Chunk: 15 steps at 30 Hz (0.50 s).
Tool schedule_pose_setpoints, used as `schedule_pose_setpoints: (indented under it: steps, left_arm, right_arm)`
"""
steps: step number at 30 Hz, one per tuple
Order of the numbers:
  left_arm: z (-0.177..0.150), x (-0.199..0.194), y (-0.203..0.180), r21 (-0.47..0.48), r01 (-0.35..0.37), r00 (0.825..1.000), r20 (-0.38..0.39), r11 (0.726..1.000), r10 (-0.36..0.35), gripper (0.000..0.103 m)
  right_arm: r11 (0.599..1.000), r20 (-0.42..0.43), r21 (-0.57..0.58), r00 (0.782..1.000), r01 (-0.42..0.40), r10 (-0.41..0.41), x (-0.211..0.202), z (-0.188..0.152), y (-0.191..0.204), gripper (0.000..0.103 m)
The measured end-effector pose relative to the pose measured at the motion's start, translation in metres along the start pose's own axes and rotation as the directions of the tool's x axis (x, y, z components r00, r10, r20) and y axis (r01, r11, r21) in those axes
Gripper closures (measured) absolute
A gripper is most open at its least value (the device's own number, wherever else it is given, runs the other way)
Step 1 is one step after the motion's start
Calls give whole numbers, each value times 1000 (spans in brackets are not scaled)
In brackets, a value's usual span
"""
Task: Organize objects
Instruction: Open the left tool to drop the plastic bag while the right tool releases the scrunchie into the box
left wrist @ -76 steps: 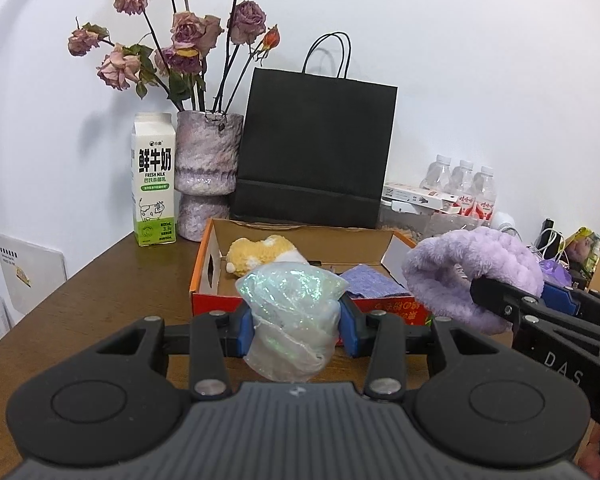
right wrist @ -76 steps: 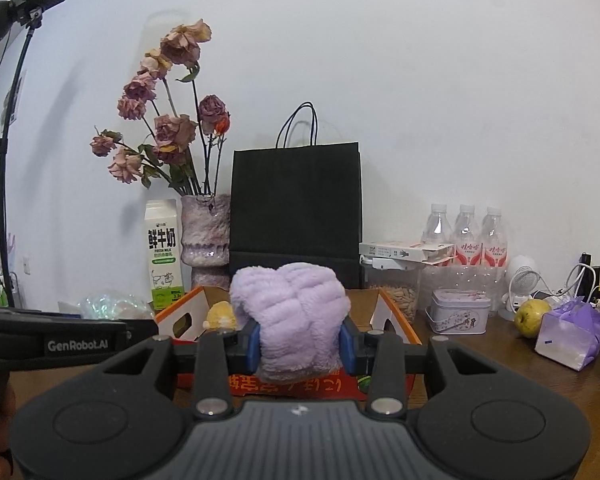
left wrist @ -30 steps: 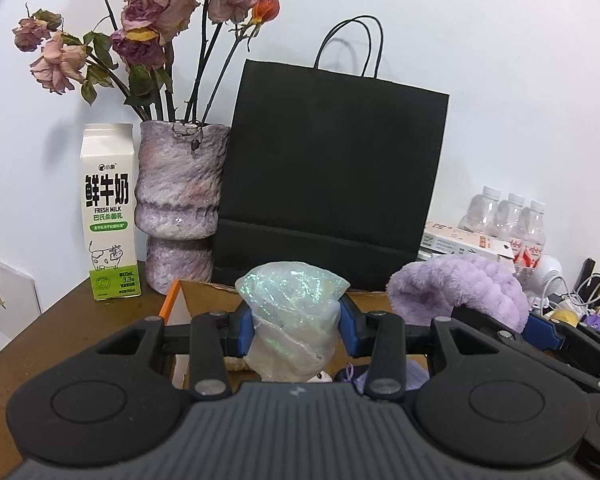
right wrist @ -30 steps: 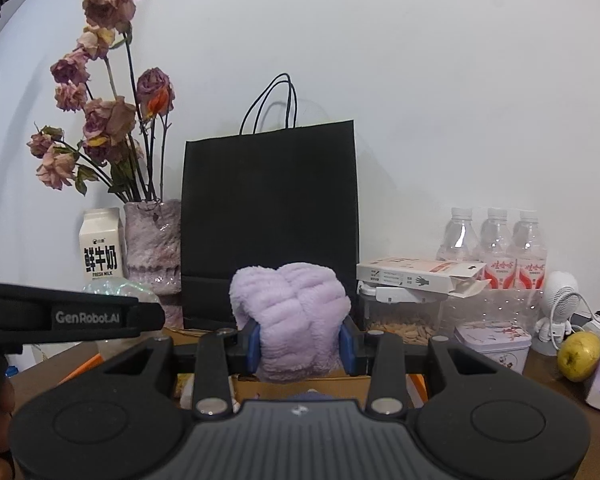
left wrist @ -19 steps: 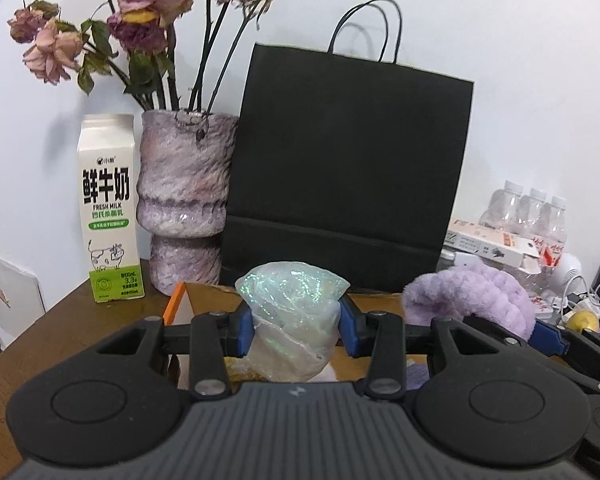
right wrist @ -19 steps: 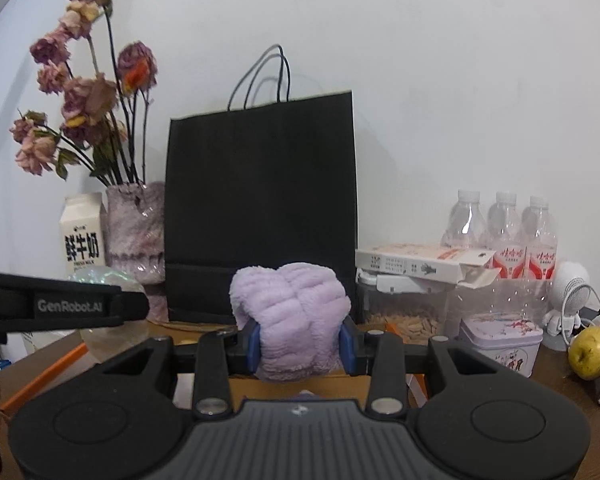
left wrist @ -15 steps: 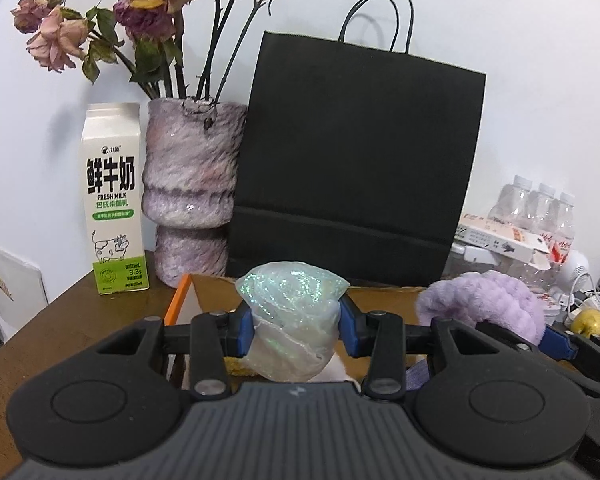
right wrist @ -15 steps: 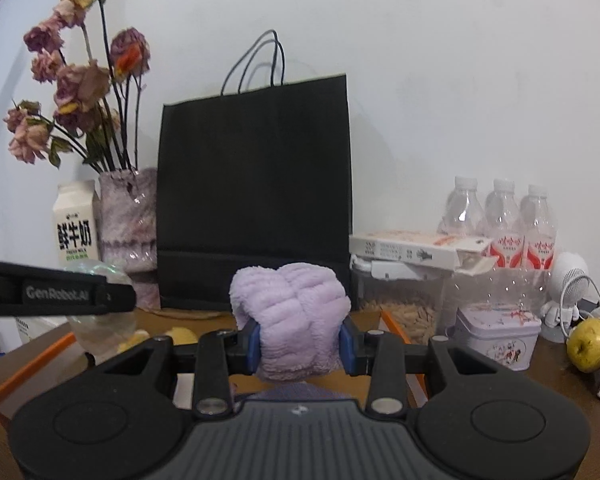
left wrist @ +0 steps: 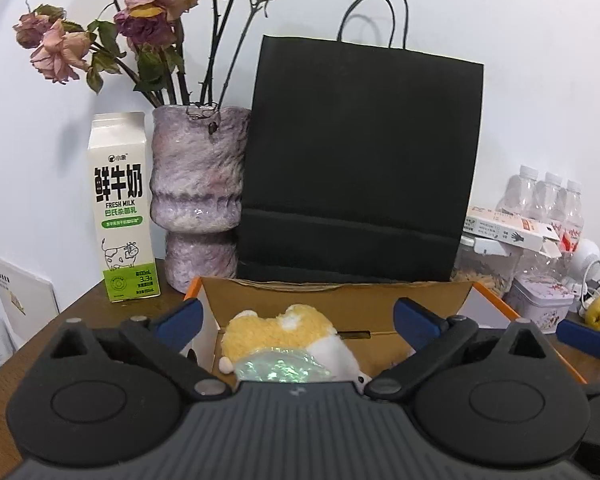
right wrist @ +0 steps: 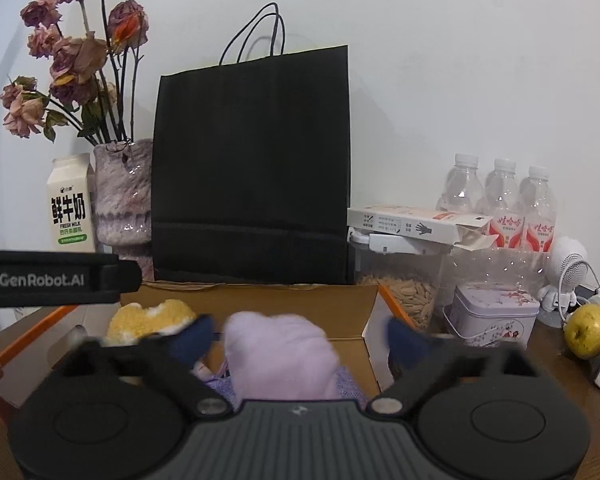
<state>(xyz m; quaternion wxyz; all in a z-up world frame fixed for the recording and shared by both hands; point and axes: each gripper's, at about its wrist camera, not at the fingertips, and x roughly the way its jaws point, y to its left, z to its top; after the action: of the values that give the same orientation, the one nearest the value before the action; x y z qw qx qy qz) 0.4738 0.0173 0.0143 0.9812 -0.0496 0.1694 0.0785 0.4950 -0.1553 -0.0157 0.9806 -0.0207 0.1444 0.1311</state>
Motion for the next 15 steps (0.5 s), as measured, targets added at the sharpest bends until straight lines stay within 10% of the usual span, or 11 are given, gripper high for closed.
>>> schedule_pose_setpoints:
  steps: [15]
  left_arm:
    - [1, -3, 5, 1, -11, 1000, 3, 1000, 11, 0]
  right_arm:
    - [1000, -60, 18, 998, -8, 9, 3, -2, 1, 0]
